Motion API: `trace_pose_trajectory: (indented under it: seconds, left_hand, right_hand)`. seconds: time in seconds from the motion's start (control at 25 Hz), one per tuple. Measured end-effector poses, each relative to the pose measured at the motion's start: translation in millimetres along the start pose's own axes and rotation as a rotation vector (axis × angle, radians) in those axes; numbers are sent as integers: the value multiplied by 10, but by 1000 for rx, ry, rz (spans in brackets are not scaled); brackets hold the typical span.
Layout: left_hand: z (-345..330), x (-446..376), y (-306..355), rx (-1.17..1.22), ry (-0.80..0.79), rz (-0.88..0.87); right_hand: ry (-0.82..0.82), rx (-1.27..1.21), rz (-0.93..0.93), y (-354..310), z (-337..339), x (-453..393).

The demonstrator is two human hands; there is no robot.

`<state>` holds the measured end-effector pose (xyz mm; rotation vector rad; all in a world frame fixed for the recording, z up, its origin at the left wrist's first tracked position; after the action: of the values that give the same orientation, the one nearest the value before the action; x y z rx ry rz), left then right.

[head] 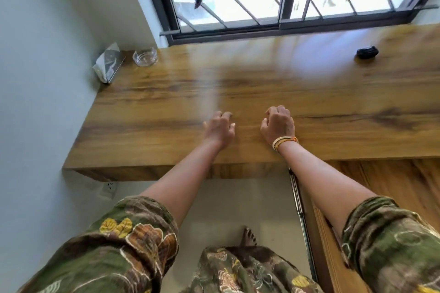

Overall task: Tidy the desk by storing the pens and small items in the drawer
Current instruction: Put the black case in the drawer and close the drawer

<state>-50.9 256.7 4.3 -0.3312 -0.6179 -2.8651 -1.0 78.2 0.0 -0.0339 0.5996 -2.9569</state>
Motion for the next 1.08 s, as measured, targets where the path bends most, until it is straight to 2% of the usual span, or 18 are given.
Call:
trace_pose_trajectory:
  seconds: [0.32,0.68,0.8,0.88,1.08]
  left_hand:
    - [-88,-952,145,-129,-155,21]
    - [-244,-2034,1061,-213,-257,-185]
    - [-358,-2357,1520,-218,-345,-264]
    - [-461,-2483,1758,-196,-429,-257]
    - [-661,-2667,1929,-322,-633,-150]
  right_hand:
    - [-24,133,-117,331,62,-771]
    - [21,84,-276,802,348,-1627]
    - [93,-11,-366,1109,510,-1914]
    - [130,-27,-407,1336,609,-2092]
    - [212,146,-464,1812,937,-2564]
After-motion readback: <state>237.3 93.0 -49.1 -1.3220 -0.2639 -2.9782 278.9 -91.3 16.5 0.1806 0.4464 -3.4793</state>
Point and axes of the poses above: each hand's wrist, its own x-axis away from the middle knuckle, its own z-axis out of the back of the hand, y = z × x, the point moved 8 cm from there along -x, towards the middle knuckle, and after that the axes turned 8 degrees about -y, right-handed, at the moved point
